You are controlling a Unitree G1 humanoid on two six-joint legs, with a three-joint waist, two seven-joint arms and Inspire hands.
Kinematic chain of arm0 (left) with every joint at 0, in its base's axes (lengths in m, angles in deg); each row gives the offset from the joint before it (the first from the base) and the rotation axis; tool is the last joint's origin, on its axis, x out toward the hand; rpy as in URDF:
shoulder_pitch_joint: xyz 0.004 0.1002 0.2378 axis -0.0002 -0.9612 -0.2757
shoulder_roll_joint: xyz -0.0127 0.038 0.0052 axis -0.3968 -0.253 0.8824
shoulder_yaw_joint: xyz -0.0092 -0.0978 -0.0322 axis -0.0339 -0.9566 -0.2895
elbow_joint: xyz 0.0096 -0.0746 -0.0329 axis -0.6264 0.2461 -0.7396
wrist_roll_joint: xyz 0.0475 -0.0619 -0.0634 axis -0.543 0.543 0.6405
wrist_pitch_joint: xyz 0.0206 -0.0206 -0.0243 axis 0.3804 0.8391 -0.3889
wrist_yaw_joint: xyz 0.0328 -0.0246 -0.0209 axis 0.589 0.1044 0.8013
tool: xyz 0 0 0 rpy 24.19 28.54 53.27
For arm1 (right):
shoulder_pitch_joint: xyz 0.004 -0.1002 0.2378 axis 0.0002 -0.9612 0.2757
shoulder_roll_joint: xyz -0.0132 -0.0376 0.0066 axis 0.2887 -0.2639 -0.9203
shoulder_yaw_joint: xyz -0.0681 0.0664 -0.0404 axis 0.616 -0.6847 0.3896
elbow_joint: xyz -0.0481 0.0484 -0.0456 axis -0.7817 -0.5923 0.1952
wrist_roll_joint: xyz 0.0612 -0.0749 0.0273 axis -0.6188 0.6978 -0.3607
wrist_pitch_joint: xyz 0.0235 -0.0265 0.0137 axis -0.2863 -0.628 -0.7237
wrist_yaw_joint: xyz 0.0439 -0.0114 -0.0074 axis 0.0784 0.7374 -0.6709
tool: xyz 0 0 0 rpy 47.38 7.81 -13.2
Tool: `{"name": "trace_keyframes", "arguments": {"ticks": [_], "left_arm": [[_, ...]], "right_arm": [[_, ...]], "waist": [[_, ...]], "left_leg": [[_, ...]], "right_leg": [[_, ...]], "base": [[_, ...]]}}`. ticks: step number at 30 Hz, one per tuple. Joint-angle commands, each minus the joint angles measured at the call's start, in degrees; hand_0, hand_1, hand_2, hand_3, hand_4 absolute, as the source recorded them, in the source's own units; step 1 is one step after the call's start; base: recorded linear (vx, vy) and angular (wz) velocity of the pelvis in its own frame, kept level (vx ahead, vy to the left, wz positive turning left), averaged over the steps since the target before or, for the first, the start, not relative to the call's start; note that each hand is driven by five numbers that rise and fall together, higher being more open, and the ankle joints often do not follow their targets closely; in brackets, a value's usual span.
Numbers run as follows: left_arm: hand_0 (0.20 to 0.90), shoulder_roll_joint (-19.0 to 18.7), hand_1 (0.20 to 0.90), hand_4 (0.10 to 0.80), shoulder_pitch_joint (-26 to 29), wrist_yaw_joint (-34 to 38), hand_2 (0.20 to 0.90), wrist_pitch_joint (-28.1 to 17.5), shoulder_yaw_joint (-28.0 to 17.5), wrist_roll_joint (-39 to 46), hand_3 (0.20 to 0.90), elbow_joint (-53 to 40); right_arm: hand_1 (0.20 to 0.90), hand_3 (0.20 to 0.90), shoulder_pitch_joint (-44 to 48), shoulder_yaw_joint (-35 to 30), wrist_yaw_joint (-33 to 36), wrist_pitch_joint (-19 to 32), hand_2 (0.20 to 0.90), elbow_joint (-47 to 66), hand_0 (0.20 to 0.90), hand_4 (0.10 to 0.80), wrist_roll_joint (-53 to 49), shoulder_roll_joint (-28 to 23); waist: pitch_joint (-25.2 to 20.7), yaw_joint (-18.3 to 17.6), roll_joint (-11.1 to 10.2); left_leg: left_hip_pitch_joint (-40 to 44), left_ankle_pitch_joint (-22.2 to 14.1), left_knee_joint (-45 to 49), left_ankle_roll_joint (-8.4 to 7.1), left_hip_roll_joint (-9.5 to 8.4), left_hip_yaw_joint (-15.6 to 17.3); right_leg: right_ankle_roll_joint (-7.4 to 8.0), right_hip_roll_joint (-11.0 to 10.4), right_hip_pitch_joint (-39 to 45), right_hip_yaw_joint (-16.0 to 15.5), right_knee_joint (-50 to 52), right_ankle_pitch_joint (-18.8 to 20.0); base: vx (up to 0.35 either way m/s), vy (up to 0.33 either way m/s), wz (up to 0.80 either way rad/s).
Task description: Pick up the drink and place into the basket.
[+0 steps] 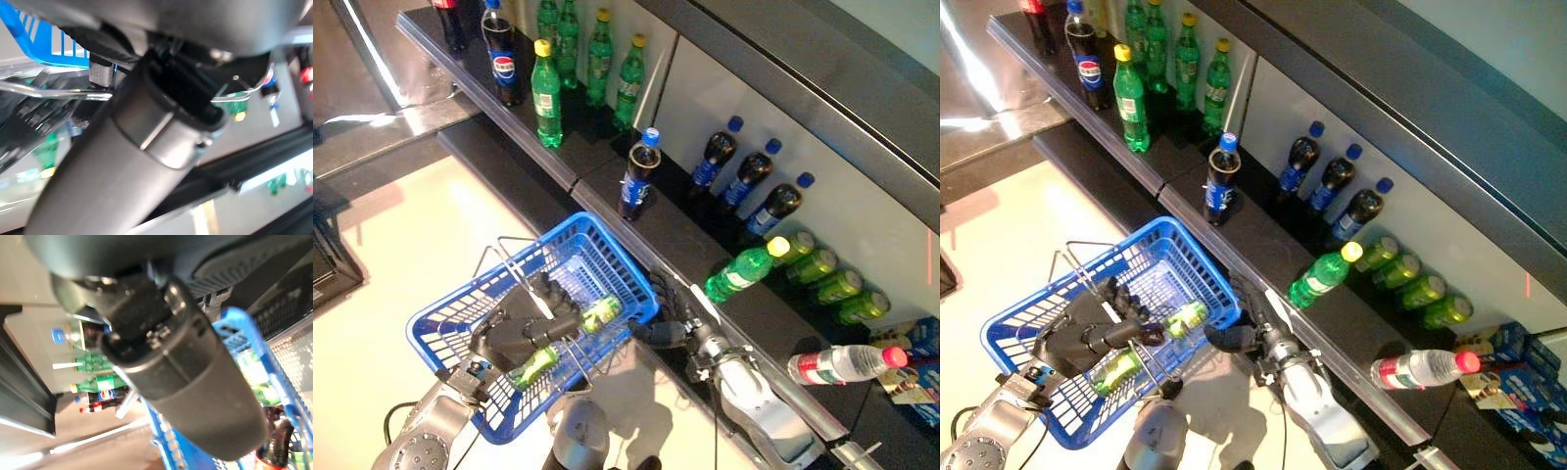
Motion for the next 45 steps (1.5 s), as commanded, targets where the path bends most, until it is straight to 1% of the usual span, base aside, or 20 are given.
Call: {"name": "trace_keyframes", "arguments": {"ticks": [1,4,8,11,13,14,18,21,22,26,27,28,31,34,37,38,39,41,43,45], "left_arm": [[0.3,3.33,0.3,0.1,6.84,-6.6,0.3,-14.33,-6.21,10.91,0.2,-13.45],[0.3,4.59,0.3,0.1,5.99,-6.59,0.3,-15.29,-7.0,10.87,0.2,-9.09],[0.3,6.17,0.3,0.1,4.07,-5.34,0.3,-20.55,-7.91,7.44,0.2,1.06],[0.3,6.55,0.3,0.1,4.88,-3.98,0.3,-22.77,-8.3,7.5,0.2,7.54],[0.3,6.93,0.3,0.1,6.07,-2.59,0.3,-24.67,-7.36,8.21,0.2,12.61],[0.3,7.62,0.3,0.1,7.6,-1.41,0.3,-26.19,-5.67,7.04,0.2,17.2],[0.3,9.94,0.3,0.1,8.81,2.64,0.3,-30.37,-3.41,3.46,0.2,25.75],[0.3,11.67,0.3,0.1,9.37,5.96,0.3,-35.0,-3.6,3.2,0.2,35.26],[0.3,12.12,0.3,0.1,9.96,7.57,0.3,-35.15,-4.13,4.46,0.2,38.75],[0.3,13.43,0.3,0.1,13.32,15.03,0.3,-33.02,-2.83,4.87,0.2,42.18],[0.3,14.13,0.3,0.1,14.02,16.93,0.3,-33.38,-1.86,4.02,0.2,42.03],[0.3,15.02,0.3,0.1,13.91,18.0,0.3,-34.12,-1.36,4.07,0.2,41.88],[0.3,17.94,0.3,0.1,11.15,19.67,0.3,-37.55,-1.9,7.26,0.2,40.6],[0.3,19.11,0.3,0.1,11.65,22.74,0.3,-39.39,-1.44,7.65,0.2,40.18],[0.3,18.31,0.3,0.1,13.67,27.52,0.3,-40.13,-0.24,5.73,0.2,38.89],[0.3,18.13,0.3,0.1,13.88,27.92,0.3,-40.22,-0.12,5.67,0.2,38.68],[0.3,17.58,0.3,0.1,14.63,29.44,0.3,-40.52,-0.04,5.13,0.2,38.0],[0.3,16.98,0.3,0.1,14.7,30.51,0.3,-41.4,-0.83,5.38,0.2,37.29],[0.3,16.36,0.3,0.1,14.74,30.92,0.3,-42.21,-1.06,5.57,0.2,36.99],[0.3,15.75,0.3,0.1,15.83,30.1,0.3,-43.04,0.03,6.27,0.2,37.56]], "right_arm": [[0.9,0.9,1.33,-1.56,-4.44,9.48,0.9,7.07,0.9,0.8,-4.91,-2.74],[0.9,0.9,0.85,-1.89,-8.19,10.28,0.9,7.54,0.9,0.8,-8.36,-2.4],[0.9,0.9,-0.04,-1.67,-14.27,11.25,0.9,5.55,0.9,0.8,-14.77,-1.62],[0.9,0.9,-0.7,-1.89,-16.4,11.39,0.9,3.98,0.9,0.8,-17.54,-1.26],[0.9,0.9,-1.59,-1.85,-16.6,12.09,0.9,2.06,0.9,0.8,-18.15,-0.78],[0.9,0.9,-3.35,-2.38,-15.55,12.45,0.9,1.24,0.9,0.8,-19.14,-0.84],[0.9,0.9,-4.64,-2.99,-15.61,13.63,0.9,-4.74,0.9,0.8,-21.54,-0.95],[0.9,0.9,-4.49,-1.2,-15.16,13.43,0.9,-11.11,0.9,0.8,-23.21,-0.37],[0.9,0.9,-4.88,-0.4,-14.68,13.71,0.9,-13.94,0.9,0.8,-21.88,-0.51],[0.9,0.9,-9.83,-2.57,-13.06,13.37,0.9,-17.76,0.9,0.8,-17.67,-0.97],[0.9,0.9,-10.84,-3.79,-13.06,13.62,0.9,-19.09,0.9,0.8,-17.42,-1.38],[0.9,0.9,-11.43,-5.05,-14.08,13.79,0.9,-20.57,0.9,0.8,-16.67,-1.93],[0.9,0.9,-12.37,-7.7,-19.38,12.82,0.9,-23.6,0.9,0.8,-16.25,-4.21],[0.9,0.9,-14.69,-9.57,-21.43,12.86,0.9,-25.37,0.9,0.8,-13.57,-4.73],[0.9,0.9,-15.1,-9.42,-20.05,13.67,0.9,-26.89,0.9,0.8,-14.22,-3.29],[0.9,0.9,-15.13,-9.43,-19.78,13.78,0.9,-26.86,0.9,0.8,-14.38,-3.07],[0.9,0.9,-14.99,-9.39,-19.11,14.36,0.9,-27.14,0.9,0.8,-15.35,-1.97],[0.9,0.9,-14.5,-9.54,-17.46,14.61,0.9,-27.33,0.9,0.8,-15.08,0.19],[0.9,0.9,-14.2,-9.61,-16.56,14.98,0.9,-27.17,0.9,0.8,-14.48,1.03],[0.9,0.9,-14.42,-10.43,-15.66,15.77,0.9,-27.18,0.9,0.8,-14.71,1.52]], "waist": [[-6.47,-1.84,2.8],[-6.97,-2.06,2.77],[-7.62,-2.39,2.77],[-8.15,-3.39,2.83],[-8.43,-5.36,2.96],[-8.56,-7.38,3.25],[-8.04,-8.76,3.72],[-7.41,-8.55,4.71],[-7.36,-9.0,5.37],[-6.94,-13.49,7.02],[-6.85,-14.66,7.09],[-6.74,-15.54,6.94],[-6.89,-17.53,6.77],[-7.24,-20.58,7.08],[-6.58,-21.04,5.61],[-6.5,-21.08,5.42],[-6.03,-21.08,4.83],[-5.65,-21.14,5.13],[-5.83,-21.7,5.79],[-7.03,-23.66,5.8]], "left_leg": [[7.57,-0.81,-5.08,2.98,1.49,4.59],[7.87,-0.86,-5.68,3.0,1.61,5.34],[7.84,-0.89,-6.45,3.46,1.44,6.31],[7.49,-0.86,-6.66,3.82,0.96,5.52],[7.43,-0.32,-7.63,4.17,0.39,3.51],[7.27,0.37,-8.58,4.43,-0.49,0.57],[6.18,2.79,-8.96,3.9,-1.63,-2.9],[5.42,5.91,-10.49,2.58,-1.08,-2.53],[4.27,6.99,-10.83,2.1,-0.75,-0.74],[1.36,7.58,-8.54,0.67,1.98,16.56],[0.74,7.5,-7.05,0.25,2.92,18.66],[0.98,6.73,-5.23,0.18,3.54,18.58],[3.37,3.21,-1.56,1.01,3.95,15.97],[5.79,1.77,0.2,1.02,6.14,25.01],[5.73,-3.31,6.68,3.21,3.01,25.49],[5.63,-3.82,7.35,3.5,2.7,25.75],[5.81,-5.71,8.98,4.92,1.28,26.54],[7.17,-7.15,8.51,6.86,-0.61,27.8],[7.96,-7.65,7.24,8.23,-1.71,28.43],[7.77,-7.61,5.2,9.44,-4.34,26.41]], "right_leg": [[1.3,-1.16,-1.3,1.88,1.81,3.19],[1.66,-1.38,-1.1,2.28,0.38,3.92],[2.47,-2.07,-0.7,3.16,-1.57,4.81],[2.12,-1.35,-1.31,4.62,-1.05,3.95],[0.69,1.09,-2.64,8.43,-0.23,2.6],[-1.28,4.36,-4.04,12.06,0.94,0.9],[-3.66,7.1,-5.35,12.33,2.56,0.17],[-4.63,8.34,-4.56,11.05,1.99,0.31],[-4.72,8.58,-4.19,10.69,1.3,0.48],[-4.78,6.58,-3.08,5.66,2.6,0.38],[-4.69,5.57,-3.01,4.51,3.15,0.44],[-4.6,4.47,-3.21,4.5,3.8,0.47],[-4.64,1.81,-4.13,8.7,4.62,0.71],[-3.37,-0.91,-3.58,8.98,5.15,1.26],[0.64,-5.57,-2.57,11.25,5.47,3.64],[1.12,-6.12,-2.52,11.47,5.67,4.0],[2.49,-8.85,-3.14,11.66,7.27,7.17],[2.91,-11.47,-5.23,11.47,12.43,11.43],[2.61,-10.37,-6.72,12.94,17.24,10.91],[1.58,-3.21,-8.58,16.57,18.04,7.07]], "base": [[-0.03,0.006,-0.15],[-0.033,0.032,-0.15],[-0.055,0.031,-0.17],[-0.042,-0.003,-0.02],[-0.029,-0.048,0.21],[-0.003,-0.058,0.6],[-0.034,-0.08,1.18],[-0.107,-0.076,0.91],[-0.094,0.032,0.17],[-0.041,0.213,0.34],[-0.004,0.406,1.05],[0.031,0.436,1.1],[0.107,0.536,0.26],[0.193,0.597,0.18],[0.207,0.508,0.39],[0.161,0.523,0.14],[0.147,0.542,0.05],[0.148,0.651,0.04],[0.095,0.516,0.02],[0.108,0.415,0.18]]}}
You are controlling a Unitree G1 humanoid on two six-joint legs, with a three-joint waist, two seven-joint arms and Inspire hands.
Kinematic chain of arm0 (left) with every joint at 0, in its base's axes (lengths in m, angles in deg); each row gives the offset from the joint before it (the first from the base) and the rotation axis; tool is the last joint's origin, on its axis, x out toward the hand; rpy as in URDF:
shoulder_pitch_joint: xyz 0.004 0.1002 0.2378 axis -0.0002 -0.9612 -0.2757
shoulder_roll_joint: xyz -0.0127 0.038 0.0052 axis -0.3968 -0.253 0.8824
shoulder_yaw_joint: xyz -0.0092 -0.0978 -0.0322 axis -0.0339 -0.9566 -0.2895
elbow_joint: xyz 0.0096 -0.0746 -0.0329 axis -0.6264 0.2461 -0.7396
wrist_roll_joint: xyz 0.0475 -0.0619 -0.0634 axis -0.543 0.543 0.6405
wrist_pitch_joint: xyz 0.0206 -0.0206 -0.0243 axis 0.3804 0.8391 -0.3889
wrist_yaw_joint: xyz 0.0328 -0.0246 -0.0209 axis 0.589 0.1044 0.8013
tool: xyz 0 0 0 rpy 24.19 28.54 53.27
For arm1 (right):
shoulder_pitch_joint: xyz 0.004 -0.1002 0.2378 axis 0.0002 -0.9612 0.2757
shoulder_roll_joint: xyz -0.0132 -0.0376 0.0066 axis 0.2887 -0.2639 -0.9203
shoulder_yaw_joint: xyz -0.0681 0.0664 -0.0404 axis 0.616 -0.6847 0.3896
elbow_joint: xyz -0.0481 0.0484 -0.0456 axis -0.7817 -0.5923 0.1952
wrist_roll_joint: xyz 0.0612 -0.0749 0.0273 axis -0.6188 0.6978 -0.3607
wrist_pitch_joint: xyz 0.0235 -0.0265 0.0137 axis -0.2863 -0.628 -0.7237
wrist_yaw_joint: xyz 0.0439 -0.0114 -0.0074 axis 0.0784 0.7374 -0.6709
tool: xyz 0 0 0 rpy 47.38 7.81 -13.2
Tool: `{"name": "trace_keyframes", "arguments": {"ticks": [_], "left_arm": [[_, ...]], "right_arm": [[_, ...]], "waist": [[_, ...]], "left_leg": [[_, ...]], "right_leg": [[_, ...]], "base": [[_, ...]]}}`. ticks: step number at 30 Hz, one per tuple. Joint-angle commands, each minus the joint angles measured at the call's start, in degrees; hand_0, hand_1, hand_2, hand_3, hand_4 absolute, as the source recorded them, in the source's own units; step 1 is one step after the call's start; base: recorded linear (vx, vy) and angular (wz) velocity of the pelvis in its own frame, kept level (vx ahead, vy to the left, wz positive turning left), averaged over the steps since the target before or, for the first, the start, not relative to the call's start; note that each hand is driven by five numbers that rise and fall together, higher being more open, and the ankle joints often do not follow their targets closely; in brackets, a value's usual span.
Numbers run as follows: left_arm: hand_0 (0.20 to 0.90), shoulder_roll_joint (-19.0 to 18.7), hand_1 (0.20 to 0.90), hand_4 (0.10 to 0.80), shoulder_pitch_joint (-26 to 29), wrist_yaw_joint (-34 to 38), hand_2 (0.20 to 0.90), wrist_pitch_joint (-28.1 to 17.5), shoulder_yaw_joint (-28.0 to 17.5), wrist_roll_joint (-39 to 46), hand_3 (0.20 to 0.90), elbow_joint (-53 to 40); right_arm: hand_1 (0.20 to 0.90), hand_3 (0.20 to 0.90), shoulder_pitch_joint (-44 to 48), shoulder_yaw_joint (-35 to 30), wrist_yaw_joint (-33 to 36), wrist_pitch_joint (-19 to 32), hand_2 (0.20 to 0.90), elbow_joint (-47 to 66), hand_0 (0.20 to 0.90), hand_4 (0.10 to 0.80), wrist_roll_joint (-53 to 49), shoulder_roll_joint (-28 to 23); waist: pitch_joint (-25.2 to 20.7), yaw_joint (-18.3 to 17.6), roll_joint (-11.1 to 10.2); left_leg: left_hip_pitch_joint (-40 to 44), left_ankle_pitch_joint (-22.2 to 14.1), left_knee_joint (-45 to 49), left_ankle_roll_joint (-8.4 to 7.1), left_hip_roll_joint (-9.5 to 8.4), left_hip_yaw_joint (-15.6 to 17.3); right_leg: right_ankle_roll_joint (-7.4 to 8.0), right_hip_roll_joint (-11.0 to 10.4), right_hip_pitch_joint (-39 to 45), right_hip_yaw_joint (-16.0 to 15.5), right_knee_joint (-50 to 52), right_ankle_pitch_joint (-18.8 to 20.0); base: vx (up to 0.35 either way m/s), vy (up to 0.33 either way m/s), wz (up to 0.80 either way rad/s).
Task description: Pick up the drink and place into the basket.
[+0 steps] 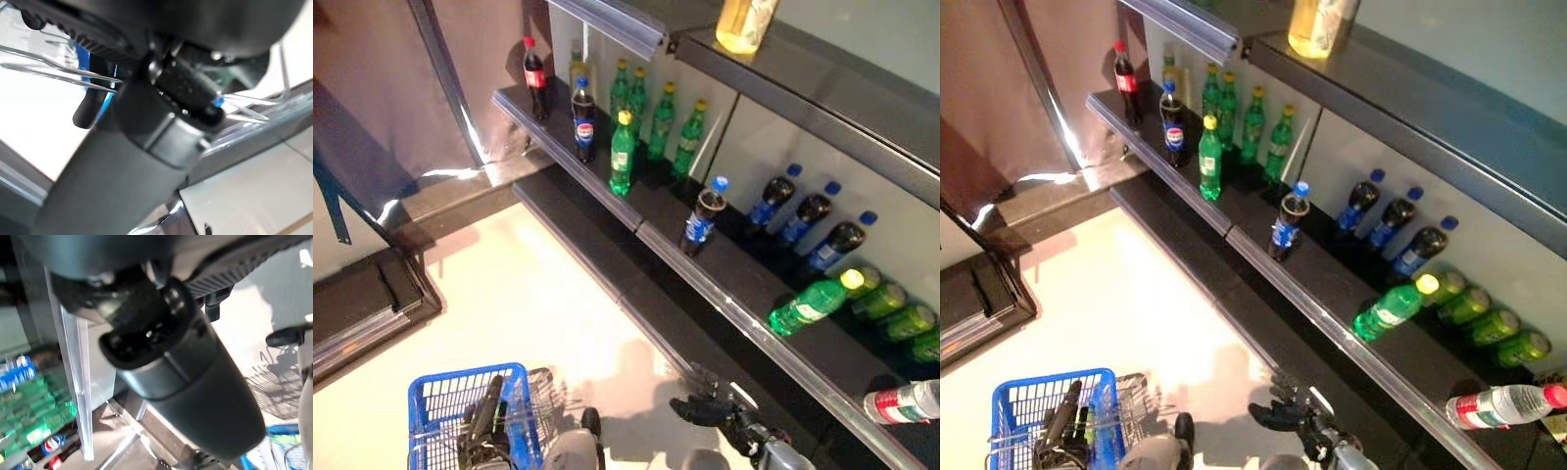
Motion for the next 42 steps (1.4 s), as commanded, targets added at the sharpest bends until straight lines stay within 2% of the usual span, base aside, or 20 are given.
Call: {"name": "trace_keyframes", "arguments": {"ticks": [1,5,7,8,9,13,15,17,19,22,24,25,27,29,30,33,35,37,39,42], "left_arm": [[0.3,-5.66,0.3,0.1,6.78,-7.15,0.3,-11.91,1.68,-3.74,0.2,-13.39],[0.3,-3.39,0.3,0.1,8.67,-7.78,0.3,-12.01,4.2,-4.42,0.2,-13.5],[0.3,-2.5,0.3,0.1,9.3,-7.65,0.3,-10.97,5.49,-4.07,0.2,-13.0],[0.3,-1.74,0.3,0.1,10.19,-7.22,0.3,-9.55,7.02,-4.93,0.2,-12.19],[0.3,-1.47,0.3,0.1,10.43,-7.14,0.3,-9.15,7.66,-5.26,0.2,-11.86],[0.3,-0.35,0.3,0.1,9.98,-7.27,0.3,-7.79,11.95,-6.73,0.2,-12.28],[0.3,-0.19,0.3,0.1,8.71,-7.62,0.3,-7.47,13.0,-6.07,0.2,-13.59],[0.3,0.25,0.3,0.1,7.92,-9.17,0.3,-7.56,12.84,-5.13,0.2,-12.94],[0.3,0.35,0.3,0.1,8.54,-9.73,0.3,-6.7,12.81,-4.46,0.2,-11.4],[0.3,1.15,0.3,0.1,9.39,-11.16,0.3,-8.04,14.07,-3.33,0.2,-11.21],[0.3,1.53,0.3,0.1,8.99,-10.23,0.3,-8.13,14.86,-4.24,0.2,-13.1],[0.3,1.42,0.3,0.1,8.59,-10.6,0.3,-7.49,14.77,-4.07,0.2,-13.95],[0.3,0.39,0.3,0.1,7.6,-13.19,0.3,-6.51,14.29,-2.91,0.2,-13.82],[0.3,-0.43,0.3,0.1,6.76,-14.2,0.3,-5.79,13.78,-2.88,0.2,-13.97],[0.3,-0.66,0.3,0.1,5.62,-14.45,0.3,-5.07,12.72,-3.29,0.2,-14.17],[0.3,-0.67,0.3,0.1,2.44,-15.6,0.3,-4.1,10.33,-2.12,0.2,-14.52],[0.3,0.16,0.3,0.1,2.19,-16.4,0.3,-4.2,9.24,-3.91,0.2,-13.65],[0.3,-0.55,0.3,0.1,4.17,-15.61,0.3,-3.78,9.74,-4.06,0.2,-12.82],[0.3,-2.26,0.3,0.1,6.63,-13.56,0.3,-2.98,11.26,-6.49,0.2,-12.05],[0.3,-5.27,0.3,0.1,4.94,-13.25,0.3,-3.19,11.58,-5.65,0.2,-15.22]], "right_arm": [[0.9,0.9,0.19,-1.39,1.68,5.99,0.9,2.53,0.9,0.8,-0.98,-1.44],[0.9,0.9,-0.33,-3.98,2.41,6.41,0.9,-1.01,0.9,0.8,-2.01,-2.09],[0.9,0.9,-0.5,-4.42,3.03,6.76,0.9,-2.65,0.9,0.8,-2.97,-2.16],[0.9,0.9,-0.1,-4.31,4.38,6.75,0.9,-4.38,0.9,0.8,-4.53,-2.0],[0.9,0.9,0.22,-4.22,4.84,6.52,0.9,-4.92,0.9,0.8,-4.87,-1.86],[0.9,0.9,2.94,-3.75,6.75,4.68,0.9,-6.45,0.9,0.8,-4.94,-0.84],[0.9,0.9,3.42,-4.32,6.79,4.07,0.9,-6.26,0.9,0.8,-5.44,-0.82],[0.9,0.9,3.46,-5.27,6.01,3.86,0.9,-7.14,0.9,0.8,-6.1,-0.68],[0.9,0.9,2.67,-5.46,6.57,3.34,0.9,-7.79,0.9,0.8,-7.84,-0.44],[0.9,0.9,1.73,-5.17,5.44,2.28,0.9,-7.24,0.9,0.8,-5.0,-1.03],[0.9,0.9,1.65,-5.33,4.77,2.53,0.9,-7.12,0.9,0.8,-4.67,-2.24],[0.9,0.9,1.5,-5.82,4.32,3.39,0.9,-7.05,0.9,0.8,-5.73,-2.67],[0.9,0.9,2.33,-6.22,3.53,4.53,0.9,-7.71,0.9,0.8,-7.21,-3.15],[0.9,0.9,3.55,-5.57,4.4,4.17,0.9,-8.29,0.9,0.8,-6.98,-3.24],[0.9,0.9,4.41,-5.38,4.77,3.37,0.9,-9.03,0.9,0.8,-7.31,-3.56],[0.9,0.9,5.0,-5.44,3.4,3.29,0.9,-10.46,0.9,0.8,-6.76,-4.04],[0.9,0.9,5.99,-5.25,3.49,3.72,0.9,-10.75,0.9,0.8,-7.43,-3.48],[0.9,0.9,6.38,-4.75,4.49,3.99,0.9,-9.9,0.9,0.8,-7.09,-2.84],[0.9,0.9,4.95,-5.47,6.26,3.24,0.9,-8.56,0.9,0.8,-9.2,-2.0],[0.9,0.9,2.15,-5.64,2.95,4.58,0.9,-6.51,0.9,0.8,-5.32,-0.99]], "waist": [[-6.19,-3.61,1.64],[-8.4,-6.18,0.85],[-9.05,-7.14,0.74],[-9.68,-8.21,0.44],[-9.77,-8.5,0.4],[-8.4,-9.02,0.14],[-7.89,-8.63,-0.33],[-8.83,-8.63,0.22],[-10.16,-9.74,1.09],[-10.29,-11.05,0.18],[-9.28,-10.54,-0.47],[-8.31,-9.95,-0.88],[-7.05,-8.68,-1.96],[-6.51,-7.05,-1.7],[-6.79,-5.78,-1.49],[-7.4,-3.43,-0.76],[-7.4,-3.08,-0.42],[-7.1,-4.09,0.66],[-6.19,-5.68,0.96],[-5.4,-5.16,1.84]], "left_leg": [[2.05,-8.54,7.16,-3.16,0.12,-4.23],[1.87,-9.24,6.32,-2.12,-5.0,-8.44],[1.36,-9.57,6.53,-1.95,-6.92,-10.56],[1.35,-10.38,6.71,-1.57,-8.75,-12.14],[1.46,-10.7,6.82,-1.51,-9.15,-12.47],[3.86,-14.03,8.0,-0.96,-10.91,-14.66],[4.92,-15.68,9.9,-0.94,-12.24,-15.35],[6.61,-13.17,13.64,-2.05,-12.56,-15.87],[7.3,-8.55,19.27,-3.97,-11.36,-15.28],[1.1,1.14,43.75,-9.35,-8.09,-6.83],[-6.18,0.1,50.07,-9.68,-5.12,-2.29],[-9.77,-1.36,47.76,-8.62,-1.86,-1.51],[-11.07,-3.21,39.52,-6.52,1.71,-2.33],[-9.91,-2.21,20.2,-6.05,2.36,-6.9],[-8.64,-1.58,9.09,-6.52,3.84,-10.99],[-7.9,3.77,-3.54,-8.99,7.35,-20.45],[-8.88,2.54,0.14,-8.88,7.61,-20.38],[-8.44,1.17,1.77,-9.55,7.99,-18.09],[-10.21,-2.9,10.27,-9.26,6.03,-14.71],[-7.19,-6.79,13.3,-7.39,5.33,-8.23]], "right_leg": [[1.07,9.15,-4.2,3.38,-11.75,6.17],[-2.96,17.48,-3.91,10.78,-23.06,3.31],[-3.36,20.02,-4.3,15.46,-27.73,5.06],[-2.66,21.86,-6.79,20.11,-31.72,9.37],[-2.24,22.2,-8.0,20.78,-32.32,10.88],[-0.65,24.4,-15.75,16.78,-31.39,15.68],[-1.48,25.1,-16.72,13.16,-30.09,16.01],[-3.49,25.76,-15.53,10.8,-29.91,14.59],[-4.95,26.25,-14.74,11.35,-29.5,12.66],[-7.43,23.22,-10.8,9.13,-28.92,10.27],[-7.85,21.96,-8.43,8.15,-28.98,9.43],[-7.95,21.65,-6.78,8.81,-29.14,8.87],[-7.74,20.75,-4.77,10.93,-29.31,7.89],[-6.97,20.91,-3.05,14.42,-29.43,6.36],[-6.37,20.79,-2.0,16.58,-29.81,5.42],[-5.61,21.07,-0.03,21.44,-29.72,3.73],[-3.71,18.59,0.72,23.76,-28.03,1.78],[-2.25,16.23,-1.34,22.16,-25.4,1.02],[-1.08,12.7,-2.01,20.42,-23.1,1.42],[-1.01,7.97,-4.2,10.75,-20.17,2.7]], "base": [[0.147,0.337,0.63],[0.233,0.268,1.08],[0.302,0.183,0.82],[0.354,0.16,0.69],[0.356,0.132,0.5],[0.357,0.153,0.63],[0.34,0.199,0.37],[0.438,0.216,0.19],[0.476,0.199,0.33],[0.44,0.148,1.24],[0.311,0.132,0.78],[0.278,0.192,0.45],[0.338,0.285,0.56],[0.39,0.393,0.11],[0.419,0.407,-0.3],[0.401,0.424,-0.83],[0.293,0.595,-0.97],[0.201,0.586,-1.07],[0.226,0.635,-0.63],[0.158,0.477,-0.35]]}}
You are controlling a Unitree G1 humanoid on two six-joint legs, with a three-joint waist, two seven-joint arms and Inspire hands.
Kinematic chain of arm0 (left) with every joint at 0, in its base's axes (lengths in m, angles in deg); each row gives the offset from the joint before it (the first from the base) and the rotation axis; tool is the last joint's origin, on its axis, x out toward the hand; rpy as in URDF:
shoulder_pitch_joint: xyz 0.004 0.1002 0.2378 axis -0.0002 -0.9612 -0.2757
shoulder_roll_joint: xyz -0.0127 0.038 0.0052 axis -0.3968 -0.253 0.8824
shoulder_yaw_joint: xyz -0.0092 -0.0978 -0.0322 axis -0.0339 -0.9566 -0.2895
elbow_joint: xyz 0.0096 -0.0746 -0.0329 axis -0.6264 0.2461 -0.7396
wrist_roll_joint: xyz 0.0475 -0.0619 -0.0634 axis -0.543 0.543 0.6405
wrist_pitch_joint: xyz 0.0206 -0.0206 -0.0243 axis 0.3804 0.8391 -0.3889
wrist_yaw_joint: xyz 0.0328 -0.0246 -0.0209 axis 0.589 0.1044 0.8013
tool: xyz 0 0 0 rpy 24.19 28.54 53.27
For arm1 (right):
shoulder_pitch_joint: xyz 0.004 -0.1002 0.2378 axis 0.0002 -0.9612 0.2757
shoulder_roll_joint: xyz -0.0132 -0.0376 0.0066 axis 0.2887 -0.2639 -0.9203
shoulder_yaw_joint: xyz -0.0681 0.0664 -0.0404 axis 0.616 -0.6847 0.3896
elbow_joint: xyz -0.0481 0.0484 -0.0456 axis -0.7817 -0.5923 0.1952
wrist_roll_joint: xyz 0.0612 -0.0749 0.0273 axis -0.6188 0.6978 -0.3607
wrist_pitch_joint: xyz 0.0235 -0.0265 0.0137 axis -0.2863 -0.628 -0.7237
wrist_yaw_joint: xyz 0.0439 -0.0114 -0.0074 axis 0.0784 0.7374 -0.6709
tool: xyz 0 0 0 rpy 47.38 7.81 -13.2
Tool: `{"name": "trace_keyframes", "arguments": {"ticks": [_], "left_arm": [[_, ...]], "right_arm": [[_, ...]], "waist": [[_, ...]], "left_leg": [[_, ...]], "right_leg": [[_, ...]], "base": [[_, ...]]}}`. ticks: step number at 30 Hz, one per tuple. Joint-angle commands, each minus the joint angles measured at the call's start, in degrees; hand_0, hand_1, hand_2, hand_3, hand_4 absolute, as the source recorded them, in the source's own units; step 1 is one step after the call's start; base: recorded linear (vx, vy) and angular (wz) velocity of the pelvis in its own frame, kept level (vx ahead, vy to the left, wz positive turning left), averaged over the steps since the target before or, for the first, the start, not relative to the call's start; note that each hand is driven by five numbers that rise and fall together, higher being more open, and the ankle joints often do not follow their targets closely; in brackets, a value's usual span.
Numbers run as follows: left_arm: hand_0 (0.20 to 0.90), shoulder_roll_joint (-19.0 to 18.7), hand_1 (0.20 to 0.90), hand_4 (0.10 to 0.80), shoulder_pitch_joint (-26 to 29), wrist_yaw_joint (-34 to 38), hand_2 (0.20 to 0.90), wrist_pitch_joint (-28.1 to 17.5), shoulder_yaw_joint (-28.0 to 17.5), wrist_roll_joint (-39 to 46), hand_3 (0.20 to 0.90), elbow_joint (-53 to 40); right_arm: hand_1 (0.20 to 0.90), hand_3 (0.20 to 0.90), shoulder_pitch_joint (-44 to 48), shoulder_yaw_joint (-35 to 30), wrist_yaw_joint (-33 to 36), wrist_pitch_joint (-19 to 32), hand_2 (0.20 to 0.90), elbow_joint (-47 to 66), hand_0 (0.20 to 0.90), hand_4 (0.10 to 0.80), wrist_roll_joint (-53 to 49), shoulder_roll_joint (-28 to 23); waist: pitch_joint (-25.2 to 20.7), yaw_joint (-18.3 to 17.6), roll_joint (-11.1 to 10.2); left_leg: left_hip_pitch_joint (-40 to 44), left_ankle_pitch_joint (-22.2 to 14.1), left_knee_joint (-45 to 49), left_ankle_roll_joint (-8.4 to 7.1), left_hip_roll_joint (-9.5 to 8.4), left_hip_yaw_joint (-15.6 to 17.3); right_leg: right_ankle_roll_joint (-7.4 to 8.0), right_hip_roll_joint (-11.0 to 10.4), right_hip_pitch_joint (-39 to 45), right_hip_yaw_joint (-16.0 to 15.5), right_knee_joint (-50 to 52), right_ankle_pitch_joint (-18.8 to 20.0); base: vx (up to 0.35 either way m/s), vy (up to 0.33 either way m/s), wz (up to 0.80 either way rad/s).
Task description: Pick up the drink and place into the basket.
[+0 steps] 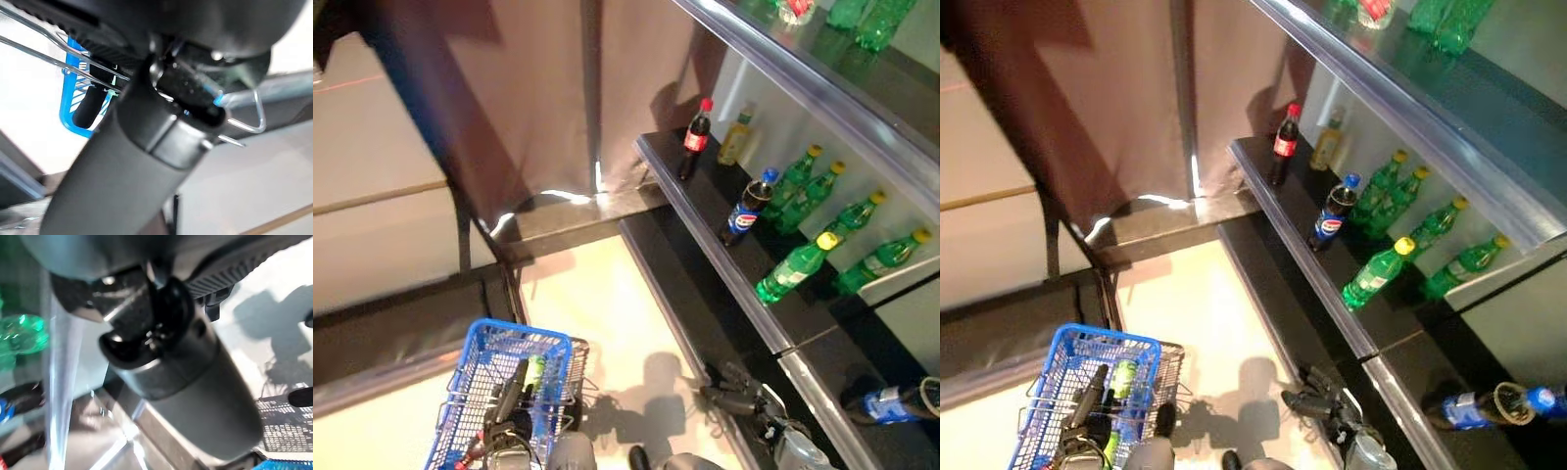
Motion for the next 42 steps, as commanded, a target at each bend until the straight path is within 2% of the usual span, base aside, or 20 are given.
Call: {"name": "trace_keyframes", "arguments": {"ticks": [1,3,5,8,13,14,16,17,19,20,21,23,24,26,27,30,35,36,39,42], "left_arm": [[0.3,-5.56,0.3,0.1,1.37,-7.79,0.3,-5.58,-0.62,-4.17,0.2,-16.41],[0.3,-6.7,0.3,0.1,-0.75,-9.89,0.3,-6.48,-2.28,-5.06,0.2,-17.45],[0.3,-7.36,0.3,0.1,-1.1,-10.66,0.3,-6.64,-2.25,-5.17,0.2,-17.39],[0.3,-7.08,0.3,0.1,-0.92,-10.57,0.3,-7.2,-1.89,-4.8,0.2,-16.15],[0.3,-4.97,0.3,0.1,-0.23,-11.8,0.3,-6.62,-1.28,-4.11,0.2,-13.46],[0.3,-4.09,0.3,0.1,-0.07,-12.03,0.3,-6.18,-0.95,-4.39,0.2,-12.66],[0.3,-2.84,0.3,0.1,0.48,-11.41,0.3,-6.53,0.18,-4.78,0.2,-11.81],[0.3,-2.09,0.3,0.1,0.43,-11.36,0.3,-7.09,0.51,-4.3,0.2,-11.28],[0.3,-1.46,0.3,0.1,0.0,-12.15,0.3,-7.37,0.25,-3.15,0.2,-10.39],[0.3,-1.43,0.3,0.1,-0.21,-12.37,0.3,-7.45,0.06,-2.87,0.2,-10.12],[0.3,-1.29,0.3,0.1,-0.54,-12.88,0.3,-7.17,-0.47,-2.51,0.2,-9.55],[0.3,-0.71,0.3,0.1,-1.54,-13.45,0.3,-7.32,-0.8,-0.12,0.2,-9.02],[0.3,-0.56,0.3,0.1,-2.21,-14.39,0.3,-7.31,-0.62,0.61,0.2,-8.96],[0.3,-0.48,0.3,0.1,-2.38,-14.75,0.3,-7.33,-0.27,0.5,0.2,-8.94],[0.3,-0.28,0.3,0.1,-2.67,-13.95,0.3,-7.49,0.1,0.67,0.2,-9.18],[0.3,0.34,0.3,0.1,-3.78,-13.67,0.3,-7.56,-0.77,0.96,0.2,-8.4],[0.3,-0.21,0.3,0.1,-2.47,-13.74,0.3,-6.88,-1.71,1.1,0.2,-7.64],[0.3,-1.05,0.3,0.1,-1.4,-12.1,0.3,-6.25,-1.99,0.56,0.2,-7.06],[0.3,-1.6,0.3,0.1,-0.64,-10.65,0.3,-5.22,-2.06,-1.7,0.2,-5.95],[0.3,-3.23,0.3,0.1,0.01,-10.95,0.3,-5.22,-1.45,-3.45,0.2,-5.94]], "right_arm": [[0.9,0.9,-2.59,0.07,-4.15,4.12,0.9,8.91,0.9,0.8,2.77,-0.35],[0.9,0.9,-1.85,0.21,-4.55,3.76,0.9,9.71,0.9,0.8,1.53,0.2],[0.9,0.9,-1.68,0.14,-3.71,3.47,0.9,10.25,0.9,0.8,1.57,0.13],[0.9,0.9,-1.0,0.82,-3.35,2.83,0.9,9.98,0.9,0.8,1.74,-0.73],[0.9,0.9,-0.67,0.89,-3.34,2.93,0.9,8.78,0.9,0.8,2.44,-0.86],[0.9,0.9,-0.51,1.02,-3.16,2.89,0.9,7.95,0.9,0.8,3.07,-0.87],[0.9,0.9,-0.04,1.33,-3.7,2.54,0.9,7.32,0.9,0.8,3.94,-1.24],[0.9,0.9,0.43,1.87,-4.44,2.09,0.9,7.2,0.9,0.8,4.43,-1.57],[0.9,0.9,1.02,3.21,-5.2,1.7,0.9,7.02,0.9,0.8,5.82,-2.03],[0.9,0.9,1.06,3.49,-5.54,1.58,0.9,7.02,0.9,0.8,6.05,-2.23],[0.9,0.9,1.22,3.86,-5.9,1.49,0.9,6.81,0.9,0.8,6.42,-2.46],[0.9,0.9,2.01,4.75,-6.36,1.3,0.9,6.46,0.9,0.8,7.59,-2.91],[0.9,0.9,2.21,5.1,-6.2,1.35,0.9,6.75,0.9,0.8,7.46,-3.1],[0.9,0.9,2.1,5.05,-5.86,1.65,0.9,6.78,0.9,0.8,7.36,-3.14],[0.9,0.9,1.48,4.9,-5.69,1.65,0.9,7.2,0.9,0.8,7.27,-3.46],[0.9,0.9,0.4,4.73,-6.67,1.25,0.9,7.35,0.9,0.8,7.27,-3.99],[0.9,0.9,1.48,6.22,-6.79,2.08,0.9,6.79,0.9,0.8,6.78,-4.09],[0.9,0.9,1.95,6.79,-6.11,2.65,0.9,6.29,0.9,0.8,5.8,-3.48],[0.9,0.9,0.89,6.45,-4.62,2.47,0.9,7.33,0.9,0.8,4.63,-2.52],[0.9,0.9,-0.22,6.67,-3.96,3.65,0.9,8.53,0.9,0.8,3.77,-1.31]], "waist": [[-1.85,1.32,1.27],[-1.61,1.96,2.06],[-1.95,1.96,2.16],[-2.63,2.06,1.64],[-3.9,0.54,1.45],[-4.14,0.34,1.43],[-4.47,-0.22,0.99],[-4.52,-0.11,0.28],[-4.43,0.73,-0.34],[-4.3,1.08,-0.47],[-4.11,1.71,-1.09],[-3.25,3.45,-0.54],[-3.0,3.96,0.02],[-3.03,4.09,0.55],[-2.52,4.75,1.31],[-2.12,6.39,1.97],[-1.56,7.7,1.7],[-1.66,8.1,1.53],[-2.25,8.21,1.06],[-3.06,8.33,0.71]], "left_leg": [[0.83,-10.95,11.77,-0.11,1.44,7.97],[5.83,-11.51,7.87,0.28,1.64,13.74],[7.58,-12.79,6.67,0.15,0.73,15.11],[8.89,-13.0,5.93,-0.41,-0.86,17.82],[8.37,-11.53,6.02,-0.11,-1.27,18.47],[8.73,-13.19,7.89,-0.75,-0.85,18.28],[7.73,-12.76,12.5,-1.58,0.8,19.35],[5.94,-11.16,20.32,-2.28,2.6,18.68],[2.45,-8.52,30.08,-2.78,4.37,16.38],[0.76,-8.05,33.73,-2.37,3.79,13.82],[-1.86,-6.44,35.01,-0.77,2.08,11.67],[-3.05,-6.32,28.26,1.19,-2.26,6.14],[-1.91,-3.3,18.75,0.18,-1.57,4.35],[-1.52,-0.74,10.54,-0.75,-0.49,3.75],[-2.36,2.85,1.93,-2.3,0.24,0.95],[-4.89,6.65,-6.24,-3.8,0.54,-4.39],[-6.59,3.15,-2.25,-3.16,-0.11,-3.59],[-5.67,1.03,-0.72,-2.97,-0.2,-4.1],[-6.15,-1.65,3.35,-2.46,-1.4,-3.15],[-5.73,-4.23,5.8,-0.77,-2.49,-1.22]], "right_leg": [[5.64,-13.43,-4.86,-14.85,0.39,10.42],[4.95,-11.37,-5.11,-22.56,0.26,9.22],[4.34,-9.53,-4.05,-24.81,-0.97,7.82],[3.43,-7.11,-3.04,-28.47,-6.51,10.64],[1.94,-5.37,-3.17,-24.18,-8.3,11.92],[2.16,-5.42,-2.08,-24.08,-8.93,11.26],[1.24,-4.93,-1.31,-23.17,-10.38,11.32],[0.08,-4.46,-0.85,-22.87,-10.99,11.19],[-1.5,-3.61,-0.14,-23.11,-11.28,10.93],[-1.78,-3.41,-0.25,-22.6,-11.1,11.06],[-2.19,-3.64,-0.93,-21.4,-10.96,12.09],[-1.51,-2.48,-0.56,-16.38,-11.11,12.41],[-0.96,-1.68,-0.04,-14.07,-11.96,12.23],[-0.68,-1.28,0.26,-13.22,-12.31,11.96],[-0.23,-0.65,1.73,-11.44,-12.97,11.58],[0.05,0.12,3.57,-8.95,-13.35,11.08],[1.39,-2.19,4.42,-10.63,-12.44,9.5],[2.05,-3.84,5.02,-12.06,-11.83,8.77],[3.06,-5.76,6.43,-13.27,-10.43,7.81],[4.43,-7.84,5.83,-15.57,-6.71,6.9]], "base": [[0.057,0.352,-1.4],[0.046,0.312,-1.82],[0.082,0.177,-1.2],[0.059,0.069,-0.7],[0.001,-0.041,-0.54],[0.07,-0.052,-0.35],[0.053,-0.138,-0.4],[0.033,-0.205,-0.6],[0.048,-0.21,-0.77],[0.003,-0.148,-0.79],[0.009,-0.02,-0.73],[0.085,0.101,-0.91],[0.137,0.16,-1.08],[0.158,0.157,-0.7],[0.225,0.171,-0.14],[0.296,0.181,-0.21],[0.167,0.168,-0.73],[0.259,0.248,-0.83],[0.277,0.261,-0.11],[0.233,0.231,0.13]]}}
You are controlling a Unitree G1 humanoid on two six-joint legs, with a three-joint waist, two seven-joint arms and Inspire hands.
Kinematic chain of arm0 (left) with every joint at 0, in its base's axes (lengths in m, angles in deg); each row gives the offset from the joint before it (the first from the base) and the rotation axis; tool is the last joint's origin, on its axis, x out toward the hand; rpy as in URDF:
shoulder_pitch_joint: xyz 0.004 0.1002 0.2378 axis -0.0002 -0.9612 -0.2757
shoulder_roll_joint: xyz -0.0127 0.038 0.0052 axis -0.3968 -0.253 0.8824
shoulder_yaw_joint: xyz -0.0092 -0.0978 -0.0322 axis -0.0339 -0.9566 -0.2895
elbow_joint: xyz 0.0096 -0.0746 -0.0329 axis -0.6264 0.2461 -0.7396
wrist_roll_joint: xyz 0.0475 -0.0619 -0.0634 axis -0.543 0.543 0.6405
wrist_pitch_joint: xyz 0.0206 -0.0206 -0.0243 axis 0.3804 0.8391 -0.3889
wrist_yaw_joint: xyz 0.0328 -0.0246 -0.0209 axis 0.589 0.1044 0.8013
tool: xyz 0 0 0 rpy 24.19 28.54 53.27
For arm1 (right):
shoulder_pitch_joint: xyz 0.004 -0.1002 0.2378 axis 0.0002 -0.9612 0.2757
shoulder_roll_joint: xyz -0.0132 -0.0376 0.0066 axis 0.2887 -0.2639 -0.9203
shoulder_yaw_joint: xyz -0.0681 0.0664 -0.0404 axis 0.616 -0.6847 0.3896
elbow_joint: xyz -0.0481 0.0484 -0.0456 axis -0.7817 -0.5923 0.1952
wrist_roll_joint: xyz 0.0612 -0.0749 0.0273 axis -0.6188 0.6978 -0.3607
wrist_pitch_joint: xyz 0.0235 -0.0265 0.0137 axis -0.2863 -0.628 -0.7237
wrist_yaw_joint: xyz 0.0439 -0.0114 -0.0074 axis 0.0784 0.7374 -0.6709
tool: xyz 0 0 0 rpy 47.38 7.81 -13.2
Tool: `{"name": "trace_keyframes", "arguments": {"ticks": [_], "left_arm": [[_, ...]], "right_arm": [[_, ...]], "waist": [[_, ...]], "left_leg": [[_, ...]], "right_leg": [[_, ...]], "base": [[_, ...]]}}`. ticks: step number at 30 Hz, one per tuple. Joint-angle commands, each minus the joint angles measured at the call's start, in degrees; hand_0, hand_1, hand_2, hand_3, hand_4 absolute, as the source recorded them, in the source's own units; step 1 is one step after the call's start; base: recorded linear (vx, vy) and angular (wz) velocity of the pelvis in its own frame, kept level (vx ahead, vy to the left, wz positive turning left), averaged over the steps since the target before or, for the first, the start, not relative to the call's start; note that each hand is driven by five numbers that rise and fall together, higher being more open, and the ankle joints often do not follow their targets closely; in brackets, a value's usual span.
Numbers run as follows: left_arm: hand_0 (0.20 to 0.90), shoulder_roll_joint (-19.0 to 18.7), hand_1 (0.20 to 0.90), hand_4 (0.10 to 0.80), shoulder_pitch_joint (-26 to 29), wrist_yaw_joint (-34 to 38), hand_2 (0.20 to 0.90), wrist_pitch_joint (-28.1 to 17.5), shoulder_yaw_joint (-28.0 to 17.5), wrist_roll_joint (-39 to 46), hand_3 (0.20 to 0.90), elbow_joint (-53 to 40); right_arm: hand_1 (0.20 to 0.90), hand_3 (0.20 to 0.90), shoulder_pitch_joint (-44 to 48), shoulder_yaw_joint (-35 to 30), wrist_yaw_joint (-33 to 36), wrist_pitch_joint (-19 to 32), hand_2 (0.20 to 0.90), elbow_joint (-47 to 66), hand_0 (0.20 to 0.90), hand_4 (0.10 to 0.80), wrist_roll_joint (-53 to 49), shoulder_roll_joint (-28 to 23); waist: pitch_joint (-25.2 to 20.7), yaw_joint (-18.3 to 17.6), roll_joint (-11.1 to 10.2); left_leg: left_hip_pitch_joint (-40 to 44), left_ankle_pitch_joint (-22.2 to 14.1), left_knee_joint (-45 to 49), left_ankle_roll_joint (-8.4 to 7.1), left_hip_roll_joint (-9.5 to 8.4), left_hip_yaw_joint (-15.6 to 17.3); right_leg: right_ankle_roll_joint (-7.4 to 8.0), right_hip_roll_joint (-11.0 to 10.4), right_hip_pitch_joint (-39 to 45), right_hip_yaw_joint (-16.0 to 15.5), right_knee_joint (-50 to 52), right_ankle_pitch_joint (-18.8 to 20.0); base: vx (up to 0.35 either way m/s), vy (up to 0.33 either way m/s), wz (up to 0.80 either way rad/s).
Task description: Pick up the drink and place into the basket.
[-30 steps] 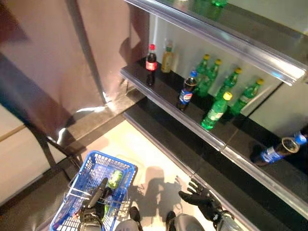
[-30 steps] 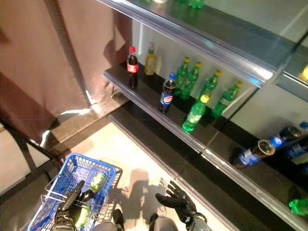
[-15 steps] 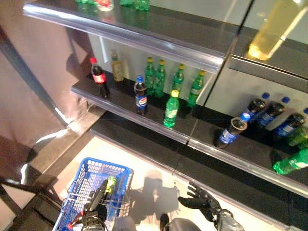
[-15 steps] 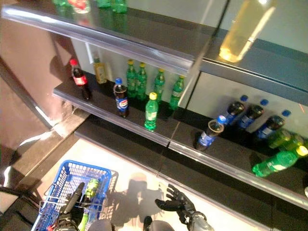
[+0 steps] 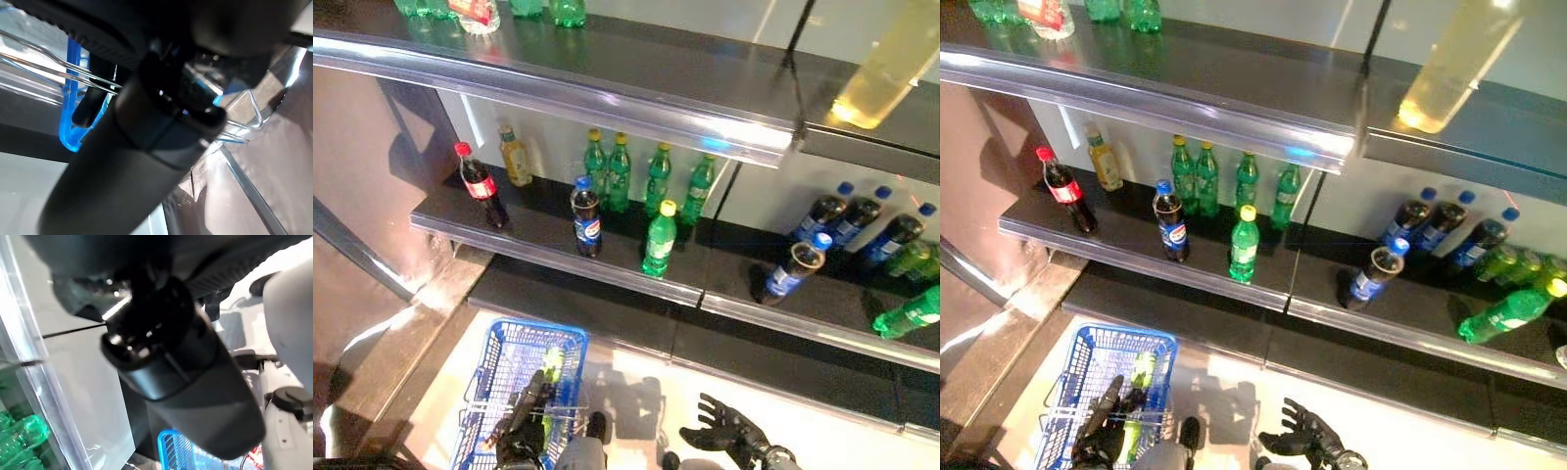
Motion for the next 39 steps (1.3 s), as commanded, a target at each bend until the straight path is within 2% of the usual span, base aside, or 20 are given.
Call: {"name": "trace_keyframes", "arguments": {"ticks": [1,3,5,6,8,9,12,13,17,19,20,21,24,27,32,33,39], "left_arm": [[0.3,-6.02,0.3,0.1,1.93,-5.8,0.3,-5.66,-0.3,-5.87,0.2,-9.37],[0.3,-7.47,0.3,0.1,2.06,-6.25,0.3,-5.54,-1.04,-4.99,0.2,-10.05],[0.3,-8.93,0.3,0.1,3.04,-6.44,0.3,-6.2,-1.77,-3.33,0.2,-10.35],[0.3,-9.2,0.3,0.1,3.31,-6.84,0.3,-6.33,-2.34,-2.82,0.2,-10.18],[0.3,-9.45,0.3,0.1,4.21,-6.75,0.3,-6.56,-2.44,-2.21,0.2,-10.04],[0.3,-9.18,0.3,0.1,4.93,-4.64,0.3,-6.56,-1.78,-1.97,0.2,-10.08],[0.3,-8.09,0.3,0.1,4.56,-3.06,0.3,-5.58,-0.85,-2.96,0.2,-10.77],[0.3,-8.08,0.3,0.1,4.54,-3.05,0.3,-5.58,-0.85,-2.97,0.2,-10.79],[0.3,-6.8,0.3,0.1,0.95,-2.85,0.3,-3.69,-0.43,-2.96,0.2,-10.25],[0.3,-6.36,0.3,0.1,-0.25,-3.55,0.3,-3.17,-0.94,-2.42,0.2,-9.4],[0.3,-6.03,0.3,0.1,-0.67,-3.63,0.3,-3.19,-1.19,-2.84,0.2,-8.36],[0.3,-5.93,0.3,0.1,-0.72,-3.58,0.3,-3.25,-1.2,-3.0,0.2,-8.06],[0.3,-4.71,0.3,0.1,-1.2,-3.74,0.3,-2.77,-2.61,-3.75,0.2,-5.95],[0.3,-3.81,0.3,0.1,-1.68,-3.65,0.3,-2.52,-3.04,-4.09,0.2,-5.48],[0.3,-2.75,0.3,0.1,-2.4,-4.13,0.3,-2.14,-2.59,-4.7,0.2,-5.01],[0.3,-2.48,0.3,0.1,-2.43,-3.73,0.3,-2.01,-2.0,-5.24,0.2,-5.15],[0.3,-2.33,0.3,0.1,-2.5,-4.09,0.3,-1.51,0.21,-6.64,0.2,-4.56]], "right_arm": [[0.9,0.9,2.54,-0.82,1.1,4.86,0.9,6.02,0.9,0.8,-1.65,-0.47],[0.9,0.9,3.2,-0.16,0.28,5.64,0.9,6.58,0.9,0.8,-0.57,-0.33],[0.9,0.9,6.18,1.47,-0.34,6.5,0.9,6.14,0.9,0.8,0.68,-0.01],[0.9,0.9,7.27,2.03,-0.61,6.44,0.9,6.34,0.9,0.8,1.15,-0.24],[0.9,0.9,9.02,2.85,-0.13,5.56,0.9,8.01,0.9,0.8,2.28,-1.13],[0.9,0.9,9.58,3.75,0.7,5.57,0.9,10.37,0.9,0.8,4.05,-2.25],[0.9,0.9,8.77,4.1,-0.66,6.66,0.9,15.93,0.9,0.8,6.11,-4.55],[0.9,0.9,8.75,4.09,-0.66,6.66,0.9,15.94,0.9,0.8,6.11,-4.56],[0.9,0.9,6.04,0.82,-4.5,9.17,0.9,28.08,0.9,0.8,5.89,-9.78],[0.9,0.9,5.5,-1.48,-3.41,10.65,0.9,33.03,0.9,0.8,4.86,-11.84],[0.9,0.9,5.51,-3.23,-2.39,13.34,0.9,35.95,0.9,0.8,3.76,-12.92],[0.9,0.9,5.51,-3.93,-2.05,13.03,0.9,37.56,0.9,0.8,3.44,-13.16],[0.9,0.9,4.12,-8.68,2.33,15.79,0.9,44.91,0.9,0.8,4.8,-13.48],[0.9,0.9,3.71,-10.31,4.84,18.58,0.9,47.78,0.9,0.8,6.33,-13.28],[0.9,0.9,4.74,-10.59,8.72,21.64,0.9,51.37,0.9,0.8,7.16,-12.35],[0.9,0.9,5.88,-10.19,11.93,21.98,0.9,51.65,0.9,0.8,7.34,-12.0],[0.9,0.9,11.49,-7.55,26.84,18.02,0.9,50.23,0.9,0.8,12.68,-10.67]], "waist": [[-1.26,1.8,0.19],[-0.96,2.29,0.41],[-0.2,3.59,0.36],[0.01,3.9,0.44],[0.18,4.12,0.28],[0.1,4.45,-0.43],[-0.03,4.75,-1.18],[-0.03,4.74,-1.18],[-1.12,4.6,-2.0],[-1.58,4.45,-2.15],[-1.92,4.18,-2.21],[-2.04,4.02,-2.19],[-3.38,2.98,-1.57],[-3.9,2.65,-0.93],[-4.0,3.01,-0.13],[-3.95,3.45,0.09],[-2.77,5.39,1.26]], "left_leg": [[-6.05,-2.44,5.18,-2.79,3.03,0.43],[-5.22,-3.24,5.59,-2.27,3.26,1.29],[-4.74,-4.11,6.4,-2.85,4.27,3.45],[-4.57,-4.16,6.43,-3.1,5.15,4.23],[-5.94,-4.1,7.29,-3.66,6.84,5.02],[-7.76,-3.67,8.41,-4.72,7.95,5.06],[-8.13,-2.43,6.98,-5.97,9.11,4.43],[-8.11,-2.42,6.95,-5.97,9.1,4.42],[-6.24,-1.23,3.09,-6.53,9.6,4.05],[-5.75,-0.81,1.86,-6.8,9.84,4.21],[-5.38,-0.62,1.22,-6.91,10.02,4.22],[-5.31,-0.6,1.09,-6.94,10.1,4.25],[-4.61,-0.76,0.55,-7.15,10.43,4.45],[-4.42,-1.01,0.77,-7.25,10.58,4.24],[-4.26,-1.57,1.87,-7.34,10.51,3.41],[-4.22,-1.71,2.28,-7.32,10.4,3.15],[-5.67,-2.41,5.73,-7.4,9.69,1.67]], "right_leg": [[0.31,0.22,2.53,-4.37,1.74,4.04],[0.79,-1.6,0.8,-5.99,2.05,4.8],[2.25,-5.18,-0.52,-8.55,-1.46,8.91],[2.75,-5.78,-0.59,-9.1,-2.63,9.58],[2.88,-5.52,-0.36,-8.86,-4.69,9.33],[2.77,-4.96,0.55,-9.4,-6.96,9.77],[2.79,-4.1,2.44,-10.26,-8.88,9.56],[2.79,-4.09,2.46,-10.28,-8.89,9.56],[3.17,-3.77,4.07,-11.2,-11.05,9.7],[3.27,-3.7,4.31,-11.31,-11.57,9.73],[3.29,-3.64,4.26,-11.15,-11.61,9.66],[3.3,-3.61,4.22,-11.04,-11.53,9.57],[3.33,-3.55,4.17,-10.36,-11.02,8.74],[3.18,-3.55,4.03,-10.05,-10.31,8.05],[2.77,-3.49,4.38,-9.92,-8.71,6.82],[2.63,-3.52,4.68,-10.16,-8.24,6.5],[2.06,-3.91,5.18,-11.85,-5.51,5.22]], "base": [[0.202,0.208,-0.09],[0.074,0.079,-0.27],[-0.025,-0.076,-0.53],[-0.063,-0.142,-0.75],[-0.059,-0.186,-0.6],[-0.019,-0.215,-0.19],[0.026,-0.166,-0.04],[0.042,-0.106,0.11],[0.022,-0.079,0.17],[0.003,-0.021,0.14],[-0.003,-0.007,0.08],[0.001,0.005,0.04],[0.017,0.031,0.0],[0.027,0.054,0.01],[0.045,0.05,0.03],[0.079,0.043,0.07],[0.079,0.045,0.13]]}}
